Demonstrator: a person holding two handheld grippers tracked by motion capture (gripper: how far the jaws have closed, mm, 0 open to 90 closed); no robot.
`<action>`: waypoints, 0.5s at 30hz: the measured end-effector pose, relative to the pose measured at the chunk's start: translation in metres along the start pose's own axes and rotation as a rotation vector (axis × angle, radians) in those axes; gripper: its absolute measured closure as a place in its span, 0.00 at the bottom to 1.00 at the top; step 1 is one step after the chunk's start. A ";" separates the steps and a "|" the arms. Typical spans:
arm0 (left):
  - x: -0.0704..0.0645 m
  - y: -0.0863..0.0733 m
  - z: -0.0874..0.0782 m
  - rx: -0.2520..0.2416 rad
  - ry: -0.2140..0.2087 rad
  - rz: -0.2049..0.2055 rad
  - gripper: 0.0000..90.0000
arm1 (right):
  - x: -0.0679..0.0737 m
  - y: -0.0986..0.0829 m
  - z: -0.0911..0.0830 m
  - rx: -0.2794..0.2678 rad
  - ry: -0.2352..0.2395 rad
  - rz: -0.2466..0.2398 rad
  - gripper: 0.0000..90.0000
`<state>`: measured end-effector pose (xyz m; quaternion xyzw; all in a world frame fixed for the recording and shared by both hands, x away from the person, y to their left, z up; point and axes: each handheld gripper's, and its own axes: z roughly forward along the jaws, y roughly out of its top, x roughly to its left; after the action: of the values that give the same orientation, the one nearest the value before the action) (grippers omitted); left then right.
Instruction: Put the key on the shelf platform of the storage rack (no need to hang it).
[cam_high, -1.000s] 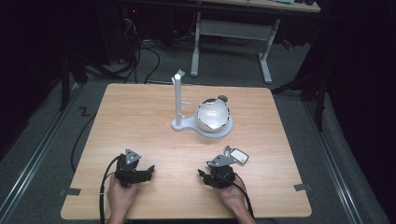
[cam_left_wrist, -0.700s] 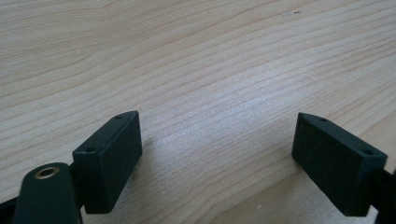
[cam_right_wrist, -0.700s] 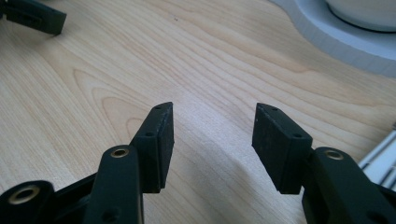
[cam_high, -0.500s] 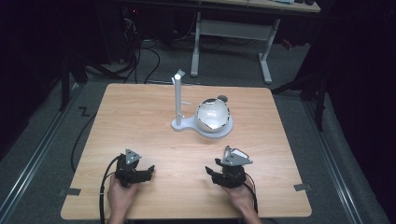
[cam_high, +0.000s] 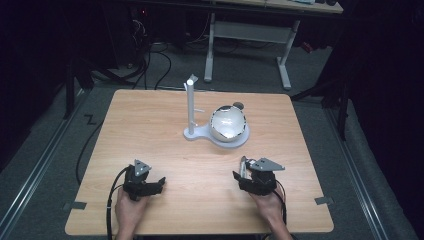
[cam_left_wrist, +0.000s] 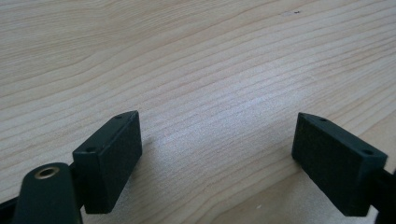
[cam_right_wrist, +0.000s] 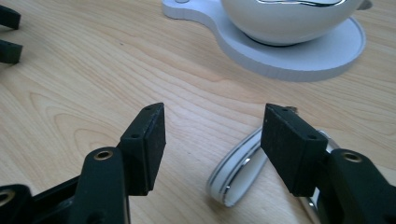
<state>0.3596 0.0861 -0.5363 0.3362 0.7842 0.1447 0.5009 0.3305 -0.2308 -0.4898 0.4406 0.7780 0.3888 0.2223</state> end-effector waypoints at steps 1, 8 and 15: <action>0.000 0.000 0.000 0.000 -0.001 0.001 0.18 | -0.002 0.000 -0.001 -0.001 -0.008 0.001 0.44; 0.000 0.000 0.000 0.000 -0.001 0.001 0.18 | -0.022 0.001 0.001 0.019 -0.032 0.067 0.41; 0.000 0.000 0.000 0.000 0.000 0.000 0.18 | -0.034 0.000 0.009 0.046 -0.045 0.115 0.34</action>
<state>0.3597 0.0862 -0.5363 0.3363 0.7841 0.1449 0.5011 0.3546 -0.2566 -0.4955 0.4983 0.7549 0.3730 0.2067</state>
